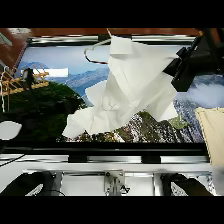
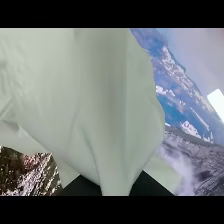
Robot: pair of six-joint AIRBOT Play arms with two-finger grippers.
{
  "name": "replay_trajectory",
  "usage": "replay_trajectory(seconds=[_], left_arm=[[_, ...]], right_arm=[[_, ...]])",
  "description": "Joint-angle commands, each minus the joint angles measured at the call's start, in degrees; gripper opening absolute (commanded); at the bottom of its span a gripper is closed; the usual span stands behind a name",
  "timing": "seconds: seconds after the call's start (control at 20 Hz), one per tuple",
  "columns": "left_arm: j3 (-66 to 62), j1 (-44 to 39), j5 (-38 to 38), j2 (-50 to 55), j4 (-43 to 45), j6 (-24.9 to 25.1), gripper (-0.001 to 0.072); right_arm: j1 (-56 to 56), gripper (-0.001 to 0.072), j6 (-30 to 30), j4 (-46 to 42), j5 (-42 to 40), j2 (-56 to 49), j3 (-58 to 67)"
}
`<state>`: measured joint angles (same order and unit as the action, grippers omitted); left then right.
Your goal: Fold the shirts.
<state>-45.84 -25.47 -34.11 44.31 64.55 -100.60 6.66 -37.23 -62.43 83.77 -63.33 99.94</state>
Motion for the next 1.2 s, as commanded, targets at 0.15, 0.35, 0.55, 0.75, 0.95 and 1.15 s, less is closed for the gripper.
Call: replay_trajectory(seconds=[0.15, 0.35, 0.55, 0.75, 0.95, 1.15], left_arm=[[1.4, -11.9, 21.7, 13.5, -19.5, -1.1, 0.0667], [-4.1, -14.2, 23.1, 18.9, -19.4, 2.1, 0.0665], [-6.7, -14.4, 24.0, 24.5, -19.6, 2.1, 0.0665], [-6.9, -14.1, 22.0, 24.0, -19.5, 7.7, 0.0614], [-6.9, -12.3, 20.9, 23.0, -19.9, 13.1, 0.0591], [-7.0, -14.4, 23.8, 27.2, -27.2, 11.9, 0.0559]], right_arm=[[0.0, 0.0052, -5.0, 1.0, -0.2, 4.2, 0.0], [0.0, 0.0052, -5.2, 0.8, -0.2, 4.1, 0.0], [0.0, 0.0052, -5.2, 0.9, -0.2, 4.1, 0.0], [0.0, 0.0052, -5.2, 0.1, -0.2, 4.1, 0.0], [0.0, 0.0052, -5.2, -1.1, -0.2, 4.1, 0.0], [0.0, 0.0052, -5.2, -1.2, -0.3, 4.1, 0.0]])
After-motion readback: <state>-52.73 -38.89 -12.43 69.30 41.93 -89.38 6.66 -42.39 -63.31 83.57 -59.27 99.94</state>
